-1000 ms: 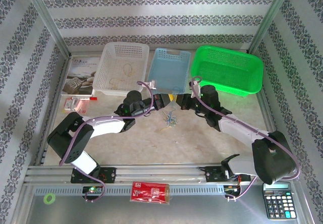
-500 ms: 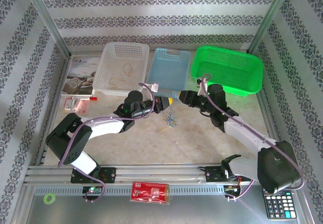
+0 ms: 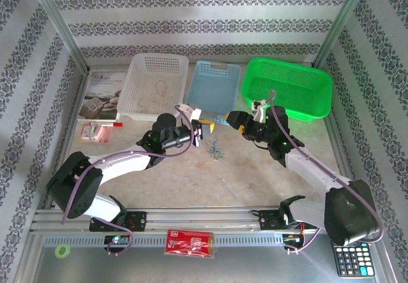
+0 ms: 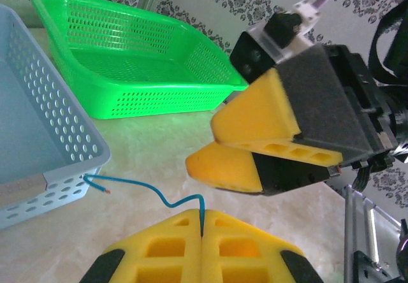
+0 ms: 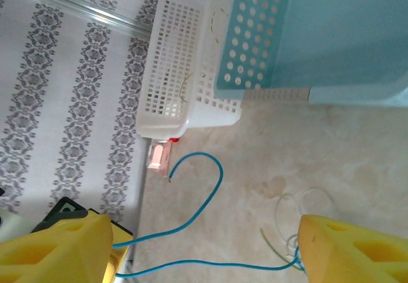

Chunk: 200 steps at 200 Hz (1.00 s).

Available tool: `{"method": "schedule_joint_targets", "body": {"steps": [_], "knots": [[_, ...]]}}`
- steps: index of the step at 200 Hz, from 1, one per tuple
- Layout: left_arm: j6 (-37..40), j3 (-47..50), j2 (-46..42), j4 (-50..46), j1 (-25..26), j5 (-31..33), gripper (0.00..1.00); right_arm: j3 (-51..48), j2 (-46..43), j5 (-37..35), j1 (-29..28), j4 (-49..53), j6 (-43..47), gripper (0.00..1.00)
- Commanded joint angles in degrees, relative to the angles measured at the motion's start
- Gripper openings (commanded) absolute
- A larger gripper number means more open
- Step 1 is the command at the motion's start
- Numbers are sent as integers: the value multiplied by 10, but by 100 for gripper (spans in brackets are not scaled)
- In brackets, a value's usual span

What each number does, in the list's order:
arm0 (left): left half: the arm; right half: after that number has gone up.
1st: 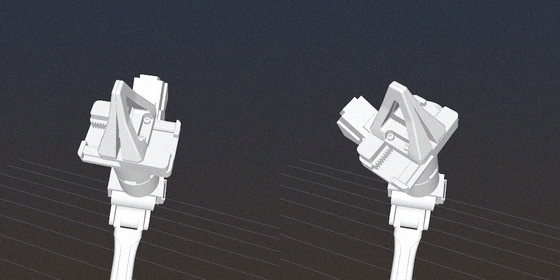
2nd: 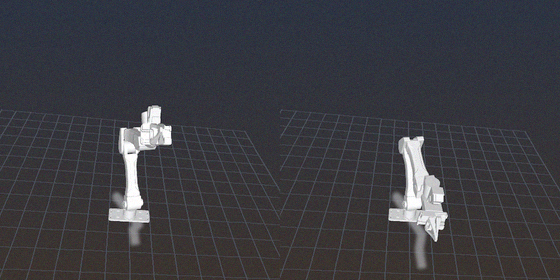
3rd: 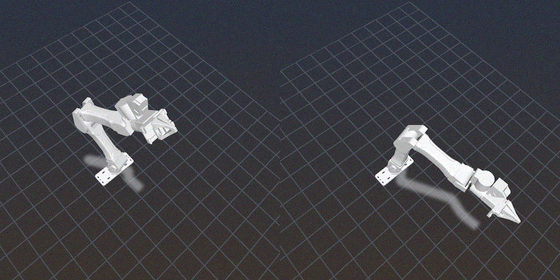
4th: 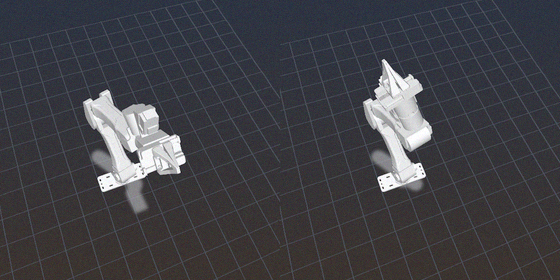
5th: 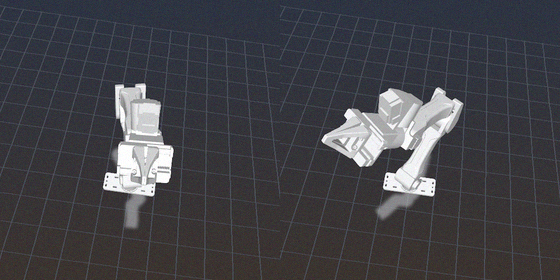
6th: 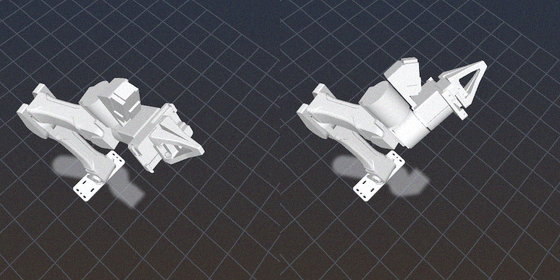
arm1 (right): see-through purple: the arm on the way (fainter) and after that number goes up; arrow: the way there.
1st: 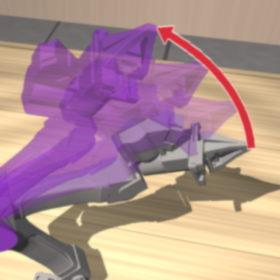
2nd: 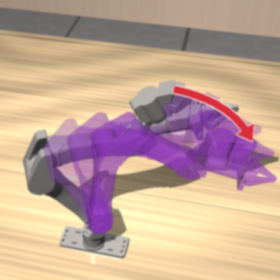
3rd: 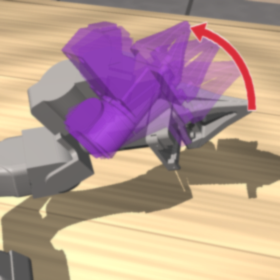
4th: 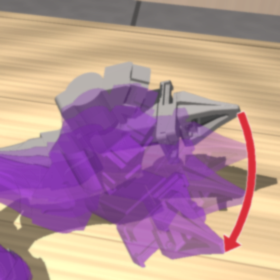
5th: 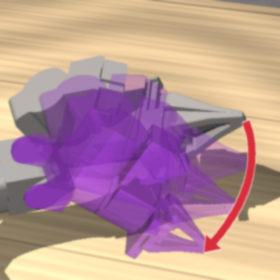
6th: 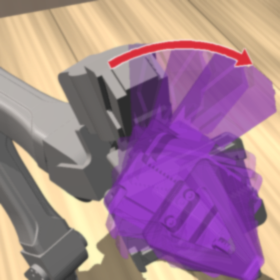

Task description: Untangle the cables

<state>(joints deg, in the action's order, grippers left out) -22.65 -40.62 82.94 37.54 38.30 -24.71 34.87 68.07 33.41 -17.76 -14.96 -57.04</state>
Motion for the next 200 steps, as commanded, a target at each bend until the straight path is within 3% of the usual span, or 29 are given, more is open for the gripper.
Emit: {"method": "schedule_joint_targets", "body": {"steps": [1,54,128,156,200], "knots": [[34,-8,8,11,8,14,0,5,14,47,2,-47,-99,77],[32,-16,19,21,8,12,0,3,40,55,-14,-116,-174,78],[22,-15,18,32,8,6,0,20,105,50,-47,-186,-211,77],[10,-12,21,44,8,-8,0,24,125,52,-47,-227,-233,73],[-12,3,28,77,9,-27,0,33,165,54,-46,-301,-273,59]]}}
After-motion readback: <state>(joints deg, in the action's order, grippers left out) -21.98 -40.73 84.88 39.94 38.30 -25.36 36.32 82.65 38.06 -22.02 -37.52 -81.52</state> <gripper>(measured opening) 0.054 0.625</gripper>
